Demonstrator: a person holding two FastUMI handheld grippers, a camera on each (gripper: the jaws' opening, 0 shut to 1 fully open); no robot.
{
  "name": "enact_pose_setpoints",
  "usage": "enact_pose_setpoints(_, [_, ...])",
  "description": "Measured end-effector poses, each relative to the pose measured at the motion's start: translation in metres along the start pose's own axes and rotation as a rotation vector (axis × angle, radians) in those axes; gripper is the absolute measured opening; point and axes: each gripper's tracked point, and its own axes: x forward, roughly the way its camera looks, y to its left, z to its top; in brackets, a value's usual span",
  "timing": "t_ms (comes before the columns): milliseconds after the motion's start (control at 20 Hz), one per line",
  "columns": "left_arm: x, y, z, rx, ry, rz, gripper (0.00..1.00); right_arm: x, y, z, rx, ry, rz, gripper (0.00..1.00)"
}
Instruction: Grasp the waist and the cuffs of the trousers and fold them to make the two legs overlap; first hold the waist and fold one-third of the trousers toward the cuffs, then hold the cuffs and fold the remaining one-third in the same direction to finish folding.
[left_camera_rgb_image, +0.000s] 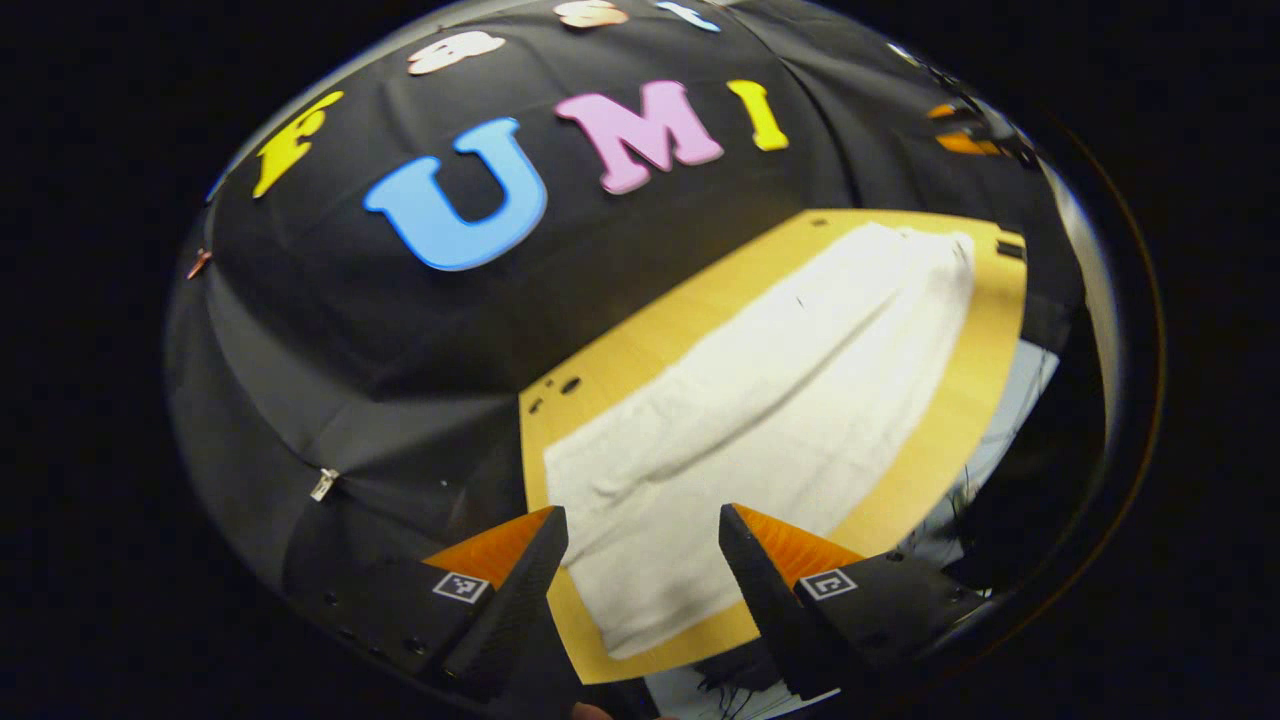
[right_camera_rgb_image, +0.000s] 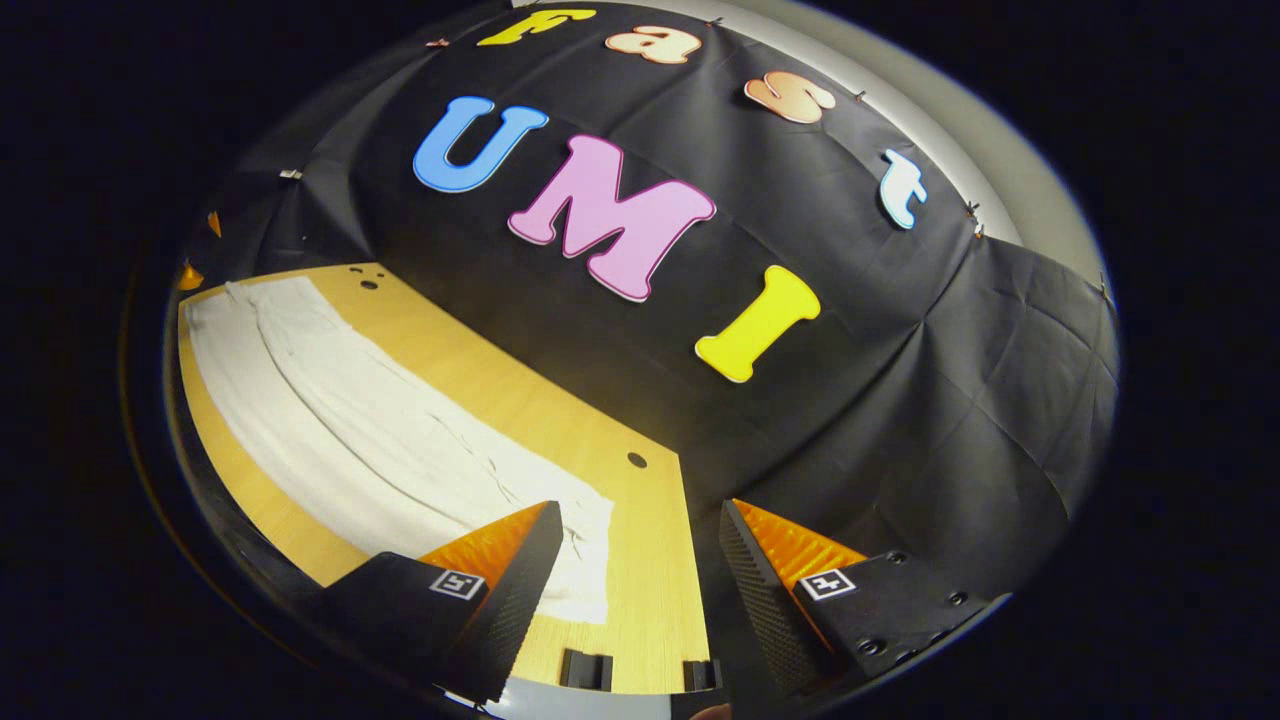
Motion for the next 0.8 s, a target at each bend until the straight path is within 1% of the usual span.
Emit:
enact_pose_setpoints(100, [0.009,-0.009,-0.039,0.09,0.106,-0.034,0.96,-0.004,0.004,-0.018,0.018,0.044,0.005,0.98])
enact_pose_setpoints(150, [0.017,-0.013,-0.052,0.138,0.139,-0.051,0.96,-0.007,0.006,-0.026,0.025,0.064,0.006,0.98])
enact_pose_setpoints(300, [0.036,-0.025,-0.082,0.279,0.197,-0.115,0.95,-0.013,0.01,-0.043,0.02,0.105,0.01,0.98])
enact_pose_setpoints(400, [0.046,-0.029,-0.099,0.345,0.236,-0.151,0.95,-0.019,0.014,-0.052,0.019,0.126,0.019,0.98])
enact_pose_setpoints(500, [0.057,-0.023,-0.101,0.421,0.254,-0.147,0.96,-0.023,0.018,-0.056,0.014,0.138,0.026,0.98])
enact_pose_setpoints(600, [0.069,-0.018,-0.098,0.496,0.266,-0.146,0.91,-0.025,0.02,-0.06,0.0,0.146,0.035,0.98])
enact_pose_setpoints(650, [0.075,-0.015,-0.097,0.534,0.28,-0.144,0.92,-0.024,0.023,-0.064,-0.007,0.15,0.041,0.98])
enact_pose_setpoints(700, [0.08,-0.011,-0.1,0.572,0.308,-0.146,0.9,-0.022,0.025,-0.067,-0.017,0.156,0.047,0.98])
enact_pose_setpoints(750, [0.086,-0.011,-0.099,0.608,0.325,-0.149,0.85,-0.019,0.026,-0.071,-0.032,0.161,0.054,0.98])
enact_pose_setpoints(800, [0.093,-0.011,-0.102,0.647,0.35,-0.155,0.7,-0.017,0.027,-0.074,-0.05,0.167,0.065,0.98])
